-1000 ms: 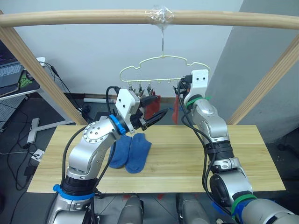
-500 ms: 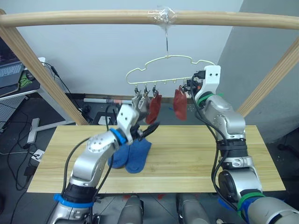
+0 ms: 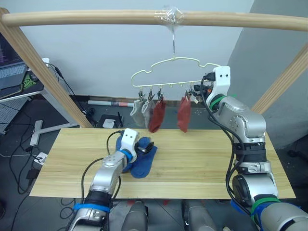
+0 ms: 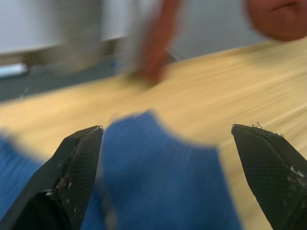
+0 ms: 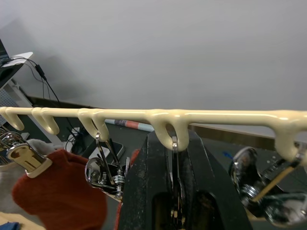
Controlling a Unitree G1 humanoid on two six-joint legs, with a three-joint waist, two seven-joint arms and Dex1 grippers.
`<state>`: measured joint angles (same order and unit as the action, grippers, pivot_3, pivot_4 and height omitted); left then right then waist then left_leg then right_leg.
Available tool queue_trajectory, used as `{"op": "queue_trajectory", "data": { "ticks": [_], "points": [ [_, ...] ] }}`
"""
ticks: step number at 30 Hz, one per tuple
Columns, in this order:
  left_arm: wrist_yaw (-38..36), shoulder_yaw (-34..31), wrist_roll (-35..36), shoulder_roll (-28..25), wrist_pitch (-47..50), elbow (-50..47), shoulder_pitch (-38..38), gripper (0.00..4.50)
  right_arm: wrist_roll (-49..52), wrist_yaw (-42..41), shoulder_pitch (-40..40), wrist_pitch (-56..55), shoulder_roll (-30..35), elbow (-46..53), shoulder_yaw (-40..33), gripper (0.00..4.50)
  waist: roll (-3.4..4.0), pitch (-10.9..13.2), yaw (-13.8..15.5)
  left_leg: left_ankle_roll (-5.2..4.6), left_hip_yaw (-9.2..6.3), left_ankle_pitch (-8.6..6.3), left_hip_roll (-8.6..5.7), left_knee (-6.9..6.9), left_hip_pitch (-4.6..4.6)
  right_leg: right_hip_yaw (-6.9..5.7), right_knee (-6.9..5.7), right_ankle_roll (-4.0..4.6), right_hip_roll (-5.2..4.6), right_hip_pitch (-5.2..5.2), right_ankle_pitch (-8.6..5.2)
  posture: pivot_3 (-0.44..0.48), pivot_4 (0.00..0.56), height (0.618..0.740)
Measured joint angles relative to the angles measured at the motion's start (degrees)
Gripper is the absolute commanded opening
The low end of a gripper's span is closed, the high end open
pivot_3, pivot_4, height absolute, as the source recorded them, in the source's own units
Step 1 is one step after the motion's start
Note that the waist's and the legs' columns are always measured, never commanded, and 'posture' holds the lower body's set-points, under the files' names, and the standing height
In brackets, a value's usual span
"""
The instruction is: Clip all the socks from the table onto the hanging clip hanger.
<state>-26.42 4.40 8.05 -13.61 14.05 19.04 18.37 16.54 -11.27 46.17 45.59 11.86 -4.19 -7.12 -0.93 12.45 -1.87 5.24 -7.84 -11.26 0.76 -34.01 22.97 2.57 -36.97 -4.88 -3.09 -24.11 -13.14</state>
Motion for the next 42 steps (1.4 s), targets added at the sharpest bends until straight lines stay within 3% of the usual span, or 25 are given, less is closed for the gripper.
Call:
{"op": "queue_trajectory", "data": {
  "ticks": [7,13,20,22,29,34,38,42],
  "points": [
    [-1.5,5.8,-7.3,-2.0,-2.4,9.2,1.7,4.45,0.4,0.9,-0.2,2.0,0.0,1.4,-0.1,0.0,-0.01,0.0,-0.4,0.0,0.0,0.0,-0.01,-0.02,-0.01,-0.01,-0.01,-0.02,0.0,0.02,0.01,-0.058,0.176,0.74],
    [-3.7,9.8,-12.6,-3.6,-8.8,12.7,3.2,2.64,0.5,1.7,-0.3,2.6,-0.3,1.9,-0.2,0.0,0.09,-0.2,-0.5,0.01,0.02,0.0,-0.01,-0.04,-0.05,0.01,-0.01,-0.06,0.0,0.05,0.03,-0.068,0.172,0.74],
    [-3.7,9.9,-13.3,-2.9,-11.7,14.7,3.4,0.45,0.5,1.7,-0.2,2.6,-0.4,1.9,-0.2,0.0,0.12,-0.2,-0.8,0.0,0.02,0.0,-0.01,-0.04,-0.05,0.02,-0.02,-0.07,0.0,0.06,0.03,-0.066,0.19,0.74],
    [-3.6,9.7,-13.3,-2.8,-11.7,14.6,3.2,0.02,0.6,1.7,-0.1,2.9,-0.6,1.8,-0.4,0.0,0.12,-0.2,-0.9,0.0,0.02,0.0,-0.01,-0.04,-0.05,0.02,-0.02,-0.08,-0.01,0.06,0.03,-0.066,0.19,0.74],
    [-4.0,8.4,-12.4,-1.1,-11.9,12.2,1.0,0.02,2.5,2.7,1.0,5.4,-0.9,1.5,-2.4,0.0,0.13,-0.2,-0.8,0.0,0.01,0.0,-0.01,-0.04,-0.02,0.02,0.0,-0.07,-0.01,0.05,0.03,-0.031,0.206,0.74],
    [-6.0,5.6,-5.4,3.7,-11.4,4.5,-2.2,0.02,5.0,4.3,2.7,9.8,-1.0,1.5,-6.0,0.0,0.12,-0.1,-0.5,0.0,-0.04,0.0,0.0,-0.04,0.03,-0.01,-0.01,-0.05,-0.01,0.02,0.02,-0.027,0.208,0.74],
    [-11.8,6.6,-2.1,2.8,-13.2,-7.3,-4.6,0.02,10.0,9.8,6.4,17.8,-4.7,1.3,-15.0,0.0,0.14,-0.1,-0.6,0.0,-0.03,0.0,0.01,-0.02,0.01,-0.01,-0.02,0.23,-0.01,0.02,0.15,-0.027,0.208,0.74],
    [-12.8,8.0,-2.7,3.1,-14.8,-9.9,-4.0,0.02,13.6,15.1,9.8,25.2,-6.9,0.3,-22.6,0.0,0.17,-0.1,-0.3,-0.01,-0.02,0.0,-0.01,-0.04,0.03,-0.01,0.0,0.39,-0.01,0.03,0.0,-0.035,0.208,0.74]
  ]
}}
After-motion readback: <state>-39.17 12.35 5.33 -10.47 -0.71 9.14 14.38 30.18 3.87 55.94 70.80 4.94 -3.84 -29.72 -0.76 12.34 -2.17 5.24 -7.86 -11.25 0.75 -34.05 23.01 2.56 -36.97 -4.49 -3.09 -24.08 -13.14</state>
